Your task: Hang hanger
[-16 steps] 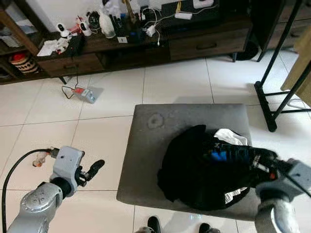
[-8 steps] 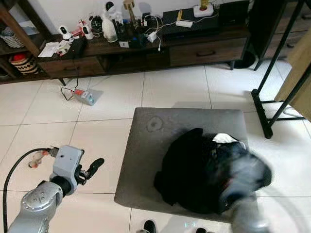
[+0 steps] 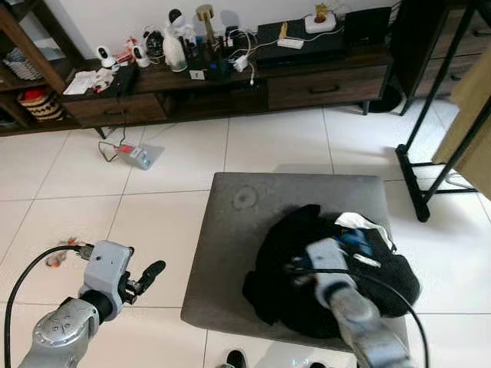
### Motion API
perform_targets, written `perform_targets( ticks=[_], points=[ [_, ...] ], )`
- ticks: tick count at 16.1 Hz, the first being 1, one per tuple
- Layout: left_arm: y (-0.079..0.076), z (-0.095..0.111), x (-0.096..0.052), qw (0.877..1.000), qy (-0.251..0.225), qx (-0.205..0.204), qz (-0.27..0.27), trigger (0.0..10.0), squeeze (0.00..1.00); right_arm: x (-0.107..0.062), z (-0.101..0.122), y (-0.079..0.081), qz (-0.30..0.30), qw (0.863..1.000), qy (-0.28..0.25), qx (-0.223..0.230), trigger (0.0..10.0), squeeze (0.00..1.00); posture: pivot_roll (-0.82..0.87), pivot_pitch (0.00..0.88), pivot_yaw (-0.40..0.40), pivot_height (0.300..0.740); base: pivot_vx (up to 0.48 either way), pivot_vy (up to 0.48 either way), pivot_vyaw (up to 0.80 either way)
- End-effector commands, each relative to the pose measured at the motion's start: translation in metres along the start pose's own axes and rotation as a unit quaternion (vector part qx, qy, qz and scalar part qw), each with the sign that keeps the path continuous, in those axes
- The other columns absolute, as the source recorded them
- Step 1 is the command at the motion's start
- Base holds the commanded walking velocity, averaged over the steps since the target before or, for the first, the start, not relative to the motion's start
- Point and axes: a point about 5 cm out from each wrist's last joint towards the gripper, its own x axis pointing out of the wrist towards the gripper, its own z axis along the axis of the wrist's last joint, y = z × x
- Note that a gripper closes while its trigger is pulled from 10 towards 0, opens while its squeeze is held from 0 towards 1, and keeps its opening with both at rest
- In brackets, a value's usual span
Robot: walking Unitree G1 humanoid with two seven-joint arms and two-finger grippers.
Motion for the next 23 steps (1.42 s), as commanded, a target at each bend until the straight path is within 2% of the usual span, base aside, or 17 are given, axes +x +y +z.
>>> perform_targets(
  ticks=[1,3,5,6,7,9,10,11,12,14,15,16,17,19,21,22,23],
  points=[
    [0.003,-0.004,-0.005,1.0,0.01,-0.001,0.008,10.0,0.0,0.007,0.007,0.014,0.036,0.998,-0.042,-0.026,0.0,0.0,0.15,0.297,0.166,0.74,0.0,0.0,0.0],
    [0.002,-0.005,-0.006,1.0,0.011,-0.001,0.008,10.0,0.0,0.019,0.018,0.016,0.042,0.996,-0.065,-0.043,0.0,0.0,0.16,0.297,0.173,0.74,0.0,0.0,0.0],
    [-0.002,-0.005,-0.008,1.0,0.011,-0.002,0.004,10.0,0.0,0.035,0.017,0.01,0.001,0.998,-0.017,-0.067,0.0,0.0,0.17,0.301,0.178,0.74,0.0,0.0,0.0],
    [-0.002,-0.005,-0.009,1.0,0.012,-0.002,0.004,10.0,0.0,0.038,0.015,-0.001,-0.052,0.998,0.017,-0.019,0.0,0.0,0.17,0.305,0.178,0.74,0.0,0.0,0.0],
    [-0.002,-0.005,-0.01,1.0,0.013,-0.002,0.004,10.0,0.0,0.038,0.013,-0.001,-0.054,0.998,0.023,0.018,0.0,0.0,0.16,0.305,0.175,0.74,0.0,0.0,0.0],
    [-0.003,-0.006,-0.01,1.0,0.014,-0.003,0.003,10.0,0.0,0.036,0.002,0.006,-0.025,0.999,0.046,0.0,0.0,0.0,0.16,0.306,0.174,0.74,0.0,0.0,0.0],
    [-0.005,-0.006,-0.009,1.0,0.015,-0.004,0.001,10.0,0.0,0.032,-0.014,0.014,-0.001,0.997,0.073,-0.019,0.0,0.0,0.16,0.306,0.17,0.74,0.0,0.0,0.0],
    [-0.006,-0.006,-0.009,1.0,0.015,-0.005,0.0,10.0,0.0,0.026,-0.032,0.018,0.007,0.995,0.1,-0.022,7.2,0.0,0.15,0.305,0.169,0.74,0.0,0.0,0.0],
    [-0.007,-0.007,-0.009,1.0,0.016,-0.006,-0.001,10.0,0.0,0.019,-0.048,0.018,0.003,0.992,0.121,-0.021,10.0,0.0,0.15,0.304,0.166,0.74,0.0,0.0,0.0],
    [-0.009,-0.009,-0.01,1.0,0.018,-0.008,-0.004,10.0,0.0,0.01,-0.063,0.015,-0.02,0.989,0.139,0.038,10.0,0.0,0.14,0.301,0.165,0.74,0.0,0.0,0.0],
    [-0.011,-0.009,-0.01,1.0,0.019,-0.008,-0.006,10.0,0.0,0.01,-0.062,0.014,-0.029,0.987,0.122,0.1,10.0,0.83,0.14,0.295,0.165,0.74,0.0,0.0,0.0],
    [-0.011,-0.009,-0.01,1.0,0.019,-0.008,-0.006,10.0,0.0,0.01,-0.059,0.013,-0.033,0.987,0.109,0.116,10.0,0.83,0.14,0.295,0.165,0.74,0.0,0.0,0.0],
    [-0.011,-0.009,-0.009,1.0,0.018,-0.008,-0.006,10.0,0.0,0.013,-0.045,0.008,-0.038,0.989,0.052,0.132,10.0,1.0,0.15,0.289,0.166,0.74,0.0,0.0,0.0],
    [-0.008,-0.008,-0.009,1.0,0.018,-0.006,-0.003,10.0,0.0,0.014,-0.006,-0.002,-0.044,0.99,-0.085,0.106,10.0,1.0,0.14,0.29,0.168,0.74,0.0,0.0,0.0],
    [-0.007,-0.009,-0.008,1.0,0.018,-0.005,-0.003,10.0,0.0,0.012,0.007,0.002,-0.021,0.988,-0.12,0.096,10.0,1.0,0.13,0.289,0.167,0.74,0.0,0.0,0.0],
    [-0.008,-0.008,-0.006,1.0,0.017,-0.005,-0.004,10.0,0.0,0.012,-0.001,0.008,-0.002,0.993,-0.091,0.078,10.0,0.0,0.13,0.289,0.167,0.74,0.0,0.0,0.0],
    [-0.009,-0.008,-0.005,1.0,0.017,-0.006,-0.005,10.0,0.0,0.011,-0.015,0.01,0.002,0.997,-0.049,0.056,10.0,0.0,0.13,0.289,0.167,0.74,0.0,0.0,0.0]
  ],
)
